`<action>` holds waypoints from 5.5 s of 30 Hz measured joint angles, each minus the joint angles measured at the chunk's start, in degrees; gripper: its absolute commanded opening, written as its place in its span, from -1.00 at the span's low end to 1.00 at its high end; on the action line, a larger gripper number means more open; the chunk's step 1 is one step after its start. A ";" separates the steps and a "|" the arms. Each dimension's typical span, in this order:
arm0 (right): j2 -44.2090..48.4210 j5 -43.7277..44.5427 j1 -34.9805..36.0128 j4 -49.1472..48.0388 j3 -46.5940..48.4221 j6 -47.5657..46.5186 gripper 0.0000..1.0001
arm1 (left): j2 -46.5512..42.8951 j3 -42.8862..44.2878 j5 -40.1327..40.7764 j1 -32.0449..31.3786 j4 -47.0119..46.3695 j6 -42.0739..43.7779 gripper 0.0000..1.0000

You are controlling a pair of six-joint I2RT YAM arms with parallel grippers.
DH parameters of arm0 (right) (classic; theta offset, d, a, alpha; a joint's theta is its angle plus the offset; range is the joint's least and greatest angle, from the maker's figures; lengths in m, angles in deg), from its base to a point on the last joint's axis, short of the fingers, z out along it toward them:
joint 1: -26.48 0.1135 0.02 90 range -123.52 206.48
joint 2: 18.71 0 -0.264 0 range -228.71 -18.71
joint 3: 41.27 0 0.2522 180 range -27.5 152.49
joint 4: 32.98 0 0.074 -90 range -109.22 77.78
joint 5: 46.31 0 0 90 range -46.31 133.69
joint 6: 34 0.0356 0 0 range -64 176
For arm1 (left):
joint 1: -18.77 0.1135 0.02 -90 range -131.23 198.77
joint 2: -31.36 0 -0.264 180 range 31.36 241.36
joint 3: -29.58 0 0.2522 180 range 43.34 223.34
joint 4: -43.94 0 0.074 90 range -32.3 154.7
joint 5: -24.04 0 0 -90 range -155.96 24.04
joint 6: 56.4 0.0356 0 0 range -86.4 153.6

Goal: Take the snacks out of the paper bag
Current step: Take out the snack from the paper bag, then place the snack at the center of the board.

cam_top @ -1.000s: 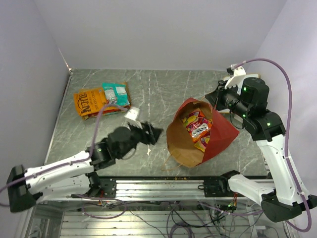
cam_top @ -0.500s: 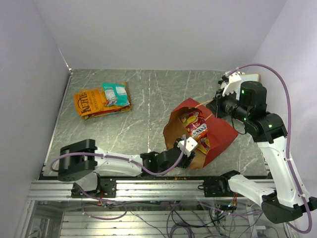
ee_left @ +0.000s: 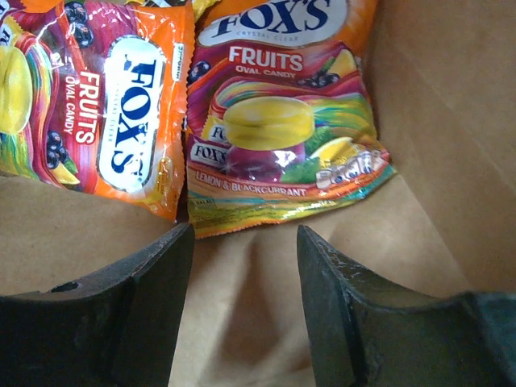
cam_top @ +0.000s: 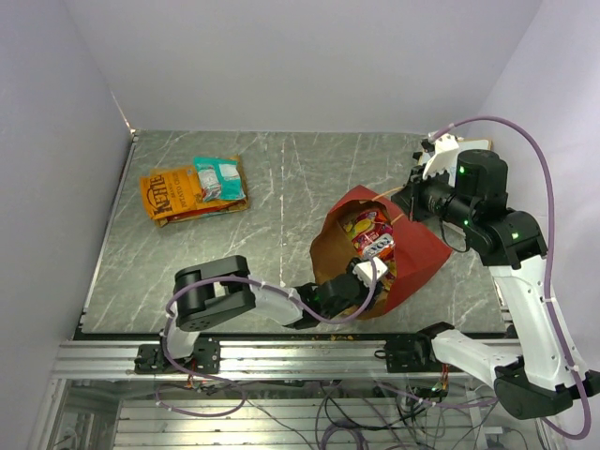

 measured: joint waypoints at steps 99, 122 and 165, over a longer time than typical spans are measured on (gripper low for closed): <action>0.39 5.40 0.00 -12.46 -6.73 3.32 -1.00 | -47.87 8.02 -7.61 10.03 62.31 -5.99 -0.86; 0.96 1.20 0.00 -13.18 -6.84 0.96 -1.00 | -40.22 24.92 11.72 40.15 73.29 -0.87 -0.86; 5.42 -0.17 0.00 -14.08 -10.05 2.10 -1.00 | 9.88 68.35 23.34 67.17 126.75 -60.87 -0.86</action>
